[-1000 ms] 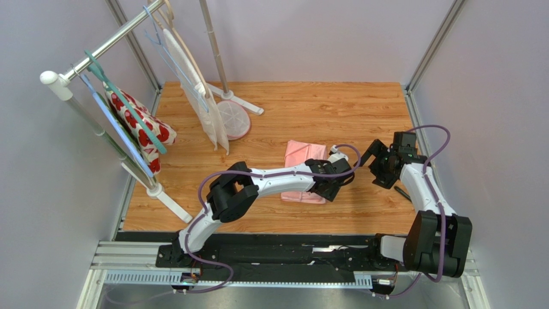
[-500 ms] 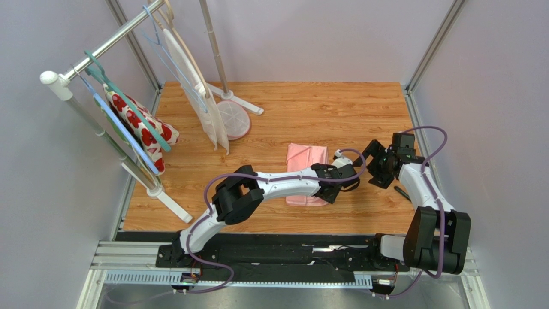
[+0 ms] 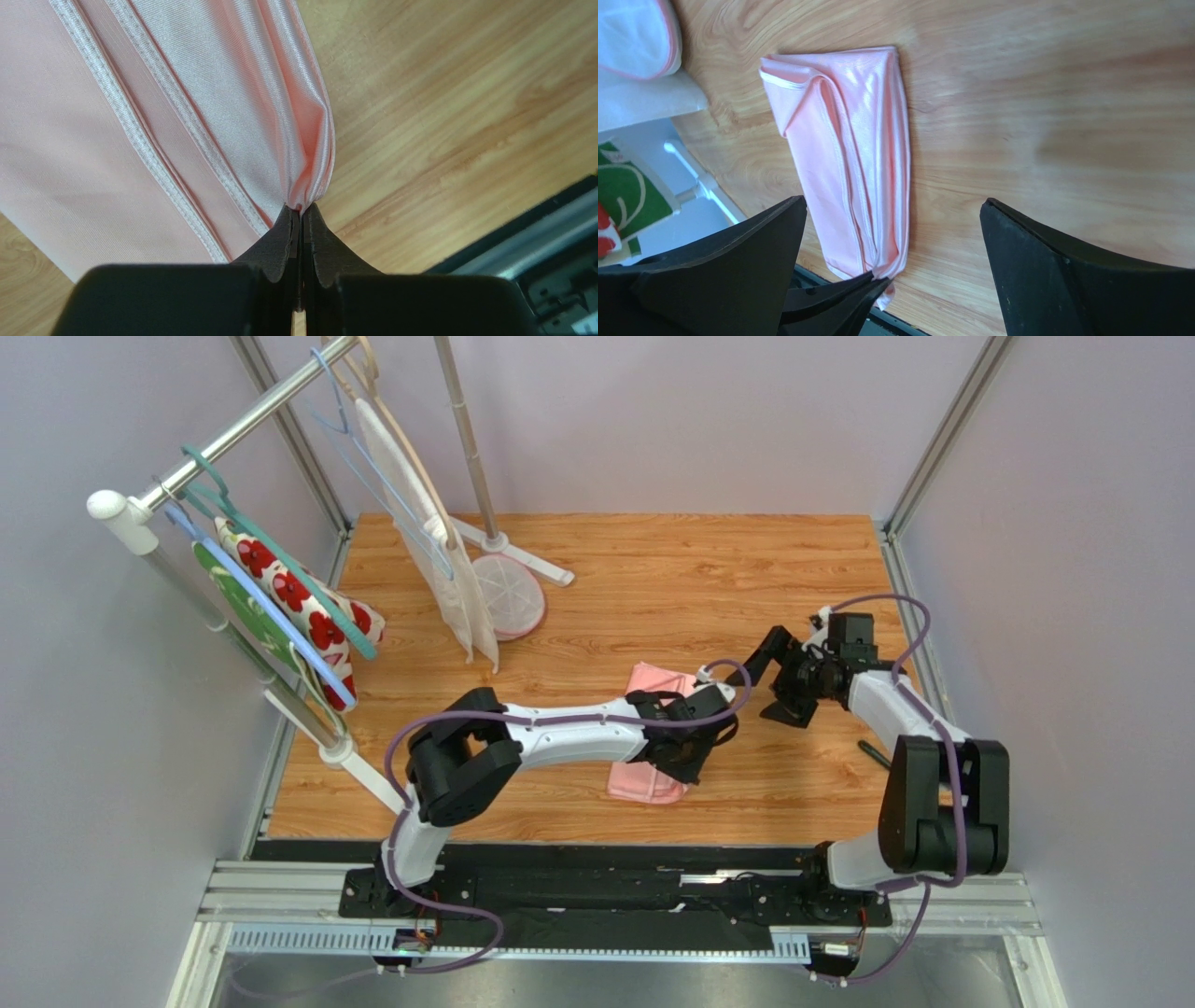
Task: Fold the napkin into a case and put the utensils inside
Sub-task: Pick up the 2/3-rectangle-folded napkin from the center of the board, then pass from the left arm to the right
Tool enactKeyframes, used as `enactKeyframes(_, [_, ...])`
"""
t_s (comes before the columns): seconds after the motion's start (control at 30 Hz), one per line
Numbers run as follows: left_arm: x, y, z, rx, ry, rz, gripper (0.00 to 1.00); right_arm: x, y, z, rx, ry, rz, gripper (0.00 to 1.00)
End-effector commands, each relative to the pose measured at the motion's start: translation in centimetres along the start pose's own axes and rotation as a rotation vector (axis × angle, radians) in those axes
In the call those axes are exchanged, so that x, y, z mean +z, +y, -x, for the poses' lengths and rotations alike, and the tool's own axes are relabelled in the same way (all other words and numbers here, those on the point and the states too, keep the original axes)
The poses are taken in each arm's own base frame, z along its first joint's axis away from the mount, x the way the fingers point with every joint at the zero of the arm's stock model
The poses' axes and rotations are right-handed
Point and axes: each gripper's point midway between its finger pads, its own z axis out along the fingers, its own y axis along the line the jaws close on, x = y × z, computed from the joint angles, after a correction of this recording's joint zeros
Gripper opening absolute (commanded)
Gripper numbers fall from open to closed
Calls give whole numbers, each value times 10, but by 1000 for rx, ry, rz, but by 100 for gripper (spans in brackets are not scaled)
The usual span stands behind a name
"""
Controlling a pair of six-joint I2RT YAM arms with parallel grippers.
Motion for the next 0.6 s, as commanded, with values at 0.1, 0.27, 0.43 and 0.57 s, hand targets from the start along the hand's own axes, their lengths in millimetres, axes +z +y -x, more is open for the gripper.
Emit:
enactKeyframes(0.1, [-32, -25, 25, -75, -80, -269, 3, 25, 38, 10, -97, 37, 109, 100])
enactKeyframes(0.27, [-44, -28, 34, -101, -110, -316, 0, 45, 36, -5, -116, 95, 101, 100])
enactKeyframes(0.43, [-56, -25, 40, -117, -131, -336, 0, 59, 33, -19, -98, 144, 96, 91])
enactKeyframes(0.57, [-60, -25, 41, -123, -140, -353, 0, 70, 30, -22, -93, 143, 94, 84])
